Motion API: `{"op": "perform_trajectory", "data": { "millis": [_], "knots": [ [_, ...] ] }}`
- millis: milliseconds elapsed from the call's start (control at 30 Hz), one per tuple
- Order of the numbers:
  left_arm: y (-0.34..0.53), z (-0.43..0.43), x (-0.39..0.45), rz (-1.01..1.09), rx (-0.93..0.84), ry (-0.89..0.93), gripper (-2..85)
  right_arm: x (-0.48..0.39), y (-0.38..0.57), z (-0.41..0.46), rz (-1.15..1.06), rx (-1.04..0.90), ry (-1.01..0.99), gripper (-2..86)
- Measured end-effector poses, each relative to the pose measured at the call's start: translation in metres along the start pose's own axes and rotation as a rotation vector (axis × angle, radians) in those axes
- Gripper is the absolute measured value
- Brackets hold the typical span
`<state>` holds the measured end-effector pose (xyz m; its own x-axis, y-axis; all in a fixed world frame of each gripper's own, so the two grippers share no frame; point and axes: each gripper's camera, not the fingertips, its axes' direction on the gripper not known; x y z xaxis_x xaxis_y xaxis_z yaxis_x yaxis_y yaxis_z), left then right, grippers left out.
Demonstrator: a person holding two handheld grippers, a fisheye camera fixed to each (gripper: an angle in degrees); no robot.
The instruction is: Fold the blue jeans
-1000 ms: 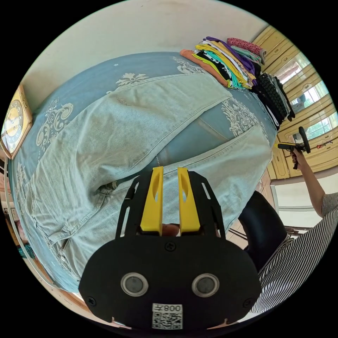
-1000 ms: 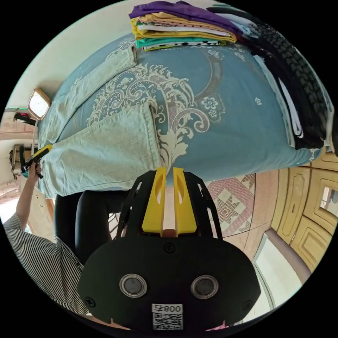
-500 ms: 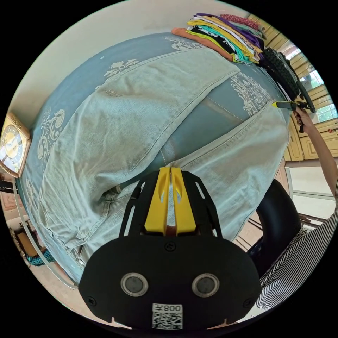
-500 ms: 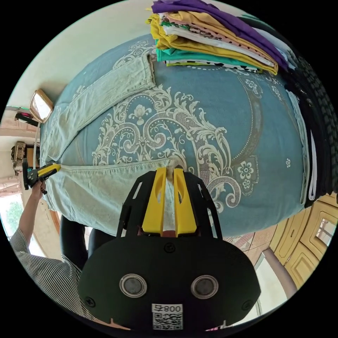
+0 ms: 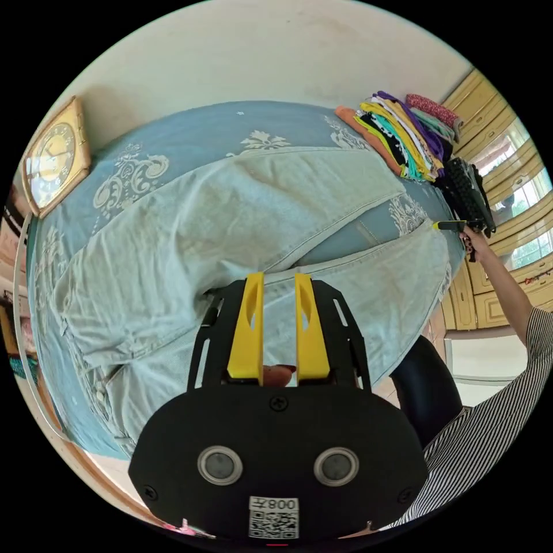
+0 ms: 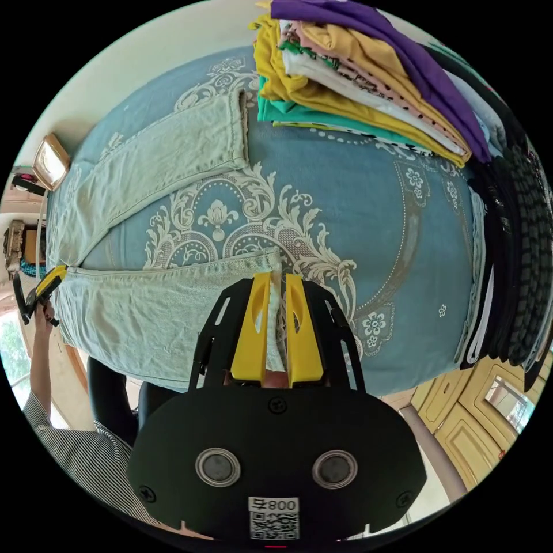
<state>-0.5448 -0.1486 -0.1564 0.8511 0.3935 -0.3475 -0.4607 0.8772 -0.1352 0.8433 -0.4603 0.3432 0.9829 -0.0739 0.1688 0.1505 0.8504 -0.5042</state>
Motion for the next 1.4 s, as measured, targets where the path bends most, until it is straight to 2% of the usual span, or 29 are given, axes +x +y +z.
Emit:
{"op": "perform_trajectory", "data": {
  "millis": [100,167,333,400,500,667,767,933,1133,1267,1333,1400],
  "knots": [
    [0.079,-0.035,-0.053,-0.208,-0.01,-0.101,9.0,-0.032,0.017,-0.015,-0.037,0.051,-0.007,6.4],
    [0.155,-0.055,-0.099,-0.451,-0.044,-0.167,9.2,-0.07,0.033,-0.019,-0.125,0.052,-0.033,6.8],
    [0.275,-0.079,-0.167,-0.877,-0.029,-0.175,9.5,-0.233,0.064,-0.007,-0.508,0.0,-0.05,7.4],
    [0.298,-0.085,-0.182,-0.952,0.043,-0.113,9.5,-0.282,0.055,-0.012,-0.598,0.036,-0.065,7.6],
    [0.29,-0.099,-0.2,-0.884,0.14,-0.098,9.5,-0.355,0.017,-0.03,-0.681,0.122,-0.093,8.0],
    [0.21,-0.111,-0.244,-0.653,0.219,-0.09,9.9,-0.475,-0.067,-0.055,-0.81,0.193,-0.086,10.6],
    [0.165,-0.11,-0.276,-0.583,0.216,-0.103,10.2,-0.547,-0.119,-0.063,-0.855,0.216,-0.079,11.4],
    [0.114,-0.094,-0.338,-0.592,0.141,-0.146,11.2,-0.663,-0.191,-0.045,-0.934,0.172,0.009,12.8],
    [0.093,-0.058,-0.385,-0.642,0.045,-0.109,10.8,-0.753,-0.24,0.003,-0.975,0.034,0.14,12.2],
    [0.088,-0.062,-0.368,-0.542,0.058,-0.193,6.1,-0.779,-0.243,0.001,-0.991,0.051,0.117,10.3],
    [0.087,-0.07,-0.36,-0.513,0.072,-0.239,4.5,-0.794,-0.24,-0.001,-0.995,0.069,0.138,1.8],
    [0.087,-0.086,-0.352,-0.496,0.121,-0.262,3.8,-0.806,-0.236,-0.006,-0.988,0.092,0.144,0.8]
  ]
}}
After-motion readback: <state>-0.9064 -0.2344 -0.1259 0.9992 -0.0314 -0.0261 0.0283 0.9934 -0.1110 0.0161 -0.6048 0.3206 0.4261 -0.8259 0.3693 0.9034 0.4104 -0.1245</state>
